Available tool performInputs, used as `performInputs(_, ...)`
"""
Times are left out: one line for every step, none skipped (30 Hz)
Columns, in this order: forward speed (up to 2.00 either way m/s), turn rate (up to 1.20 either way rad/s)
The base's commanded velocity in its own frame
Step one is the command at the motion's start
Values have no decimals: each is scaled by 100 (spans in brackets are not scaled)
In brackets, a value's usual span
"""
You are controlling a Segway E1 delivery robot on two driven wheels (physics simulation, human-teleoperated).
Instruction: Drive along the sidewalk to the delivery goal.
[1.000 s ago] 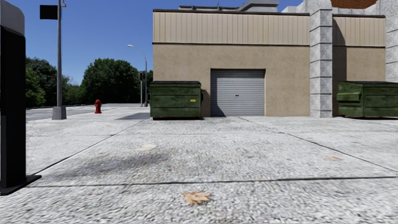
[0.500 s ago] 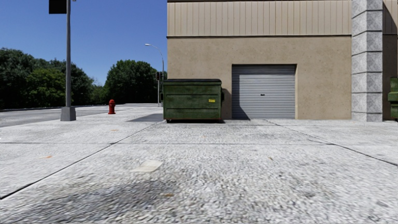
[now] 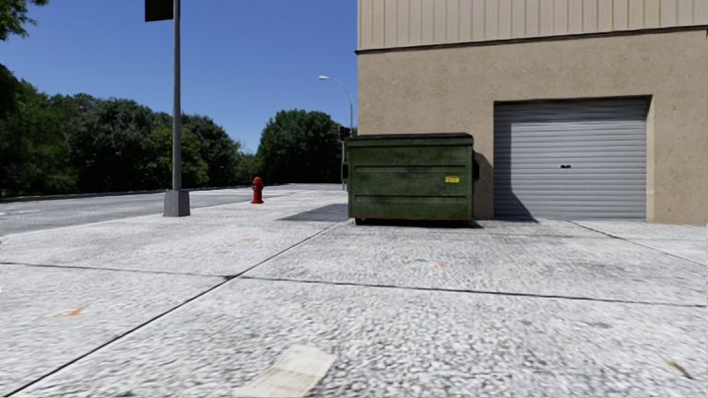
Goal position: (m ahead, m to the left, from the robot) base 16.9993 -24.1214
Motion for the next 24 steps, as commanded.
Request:
performInputs(200,54)
performInputs(200,54)
performInputs(200,58)
performInputs(200,61)
performInputs(200,61)
performInputs(200,61)
performInputs(200,62)
performInputs(200,62)
performInputs(200,62)
performInputs(200,62)
performInputs(200,62)
performInputs(200,62)
performInputs(200,58)
performInputs(200,47)
performInputs(200,30)
performInputs(200,30)
performInputs(200,0)
performInputs(200,0)
performInputs(200,0)
performInputs(200,0)
performInputs(200,0)
performInputs(200,0)
performInputs(200,0)
performInputs(200,0)
